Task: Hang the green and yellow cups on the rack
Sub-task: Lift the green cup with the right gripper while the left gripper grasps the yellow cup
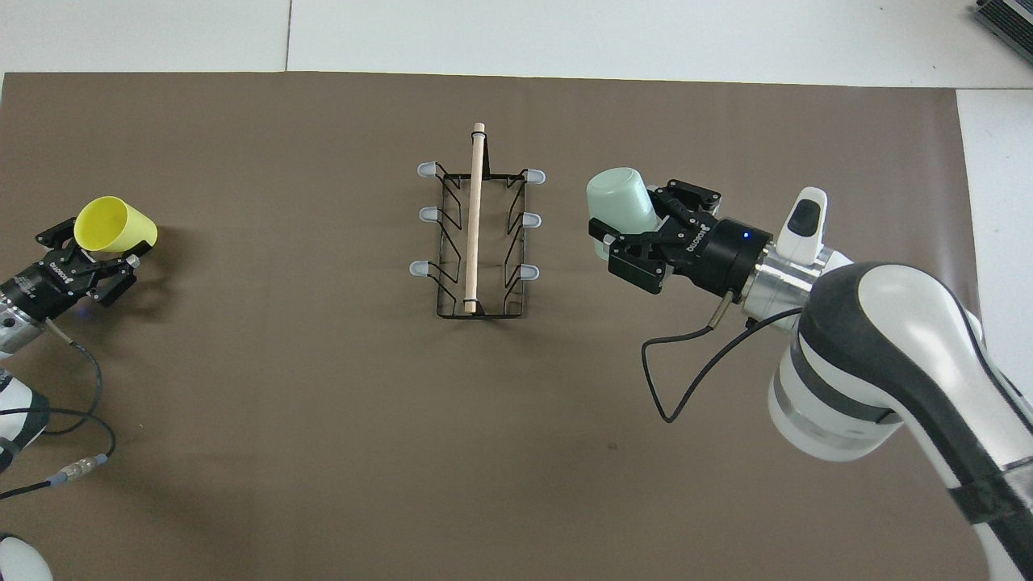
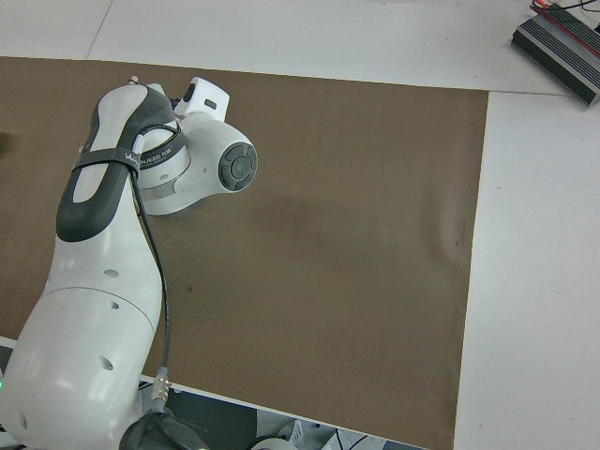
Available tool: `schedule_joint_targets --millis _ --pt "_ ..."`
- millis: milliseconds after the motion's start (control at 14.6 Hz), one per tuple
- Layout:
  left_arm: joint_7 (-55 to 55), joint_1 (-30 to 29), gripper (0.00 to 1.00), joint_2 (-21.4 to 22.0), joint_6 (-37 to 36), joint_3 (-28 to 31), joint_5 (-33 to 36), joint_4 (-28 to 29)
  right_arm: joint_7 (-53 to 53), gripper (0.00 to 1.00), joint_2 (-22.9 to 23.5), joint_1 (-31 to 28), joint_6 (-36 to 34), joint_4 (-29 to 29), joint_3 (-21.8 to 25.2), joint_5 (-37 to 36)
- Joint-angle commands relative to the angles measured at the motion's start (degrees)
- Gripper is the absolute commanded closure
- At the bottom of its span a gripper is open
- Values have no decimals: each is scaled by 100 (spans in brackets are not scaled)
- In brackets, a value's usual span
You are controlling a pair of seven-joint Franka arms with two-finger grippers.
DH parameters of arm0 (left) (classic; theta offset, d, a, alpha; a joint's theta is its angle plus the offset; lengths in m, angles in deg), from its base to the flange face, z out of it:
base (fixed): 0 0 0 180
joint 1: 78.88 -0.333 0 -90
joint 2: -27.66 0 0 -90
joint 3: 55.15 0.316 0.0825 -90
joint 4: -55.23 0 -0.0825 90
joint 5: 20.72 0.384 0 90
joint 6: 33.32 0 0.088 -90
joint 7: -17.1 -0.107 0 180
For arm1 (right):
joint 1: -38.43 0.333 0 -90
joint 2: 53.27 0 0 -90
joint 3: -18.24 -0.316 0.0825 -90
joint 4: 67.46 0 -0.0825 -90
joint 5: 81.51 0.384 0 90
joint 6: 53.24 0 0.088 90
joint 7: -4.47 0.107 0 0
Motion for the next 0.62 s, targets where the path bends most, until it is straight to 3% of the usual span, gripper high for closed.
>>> schedule_joint_targets --millis 0,137,342,548 --pt "112 4 68 368 117 46 39 15 -1236 100 -297 247 83 -506 8 1562" --pt "122 -40 68 482 73 107 468 -186 -2011 100 -174 327 -4 -524 8 2347" --pt "78 -40 68 736 90 178 1154 -468 -2670 100 54 336 -293 -515 8 2830" --pt "69 39 68 1071 257 178 1997 -732 -3541 100 248 599 -654 -506 17 3972"
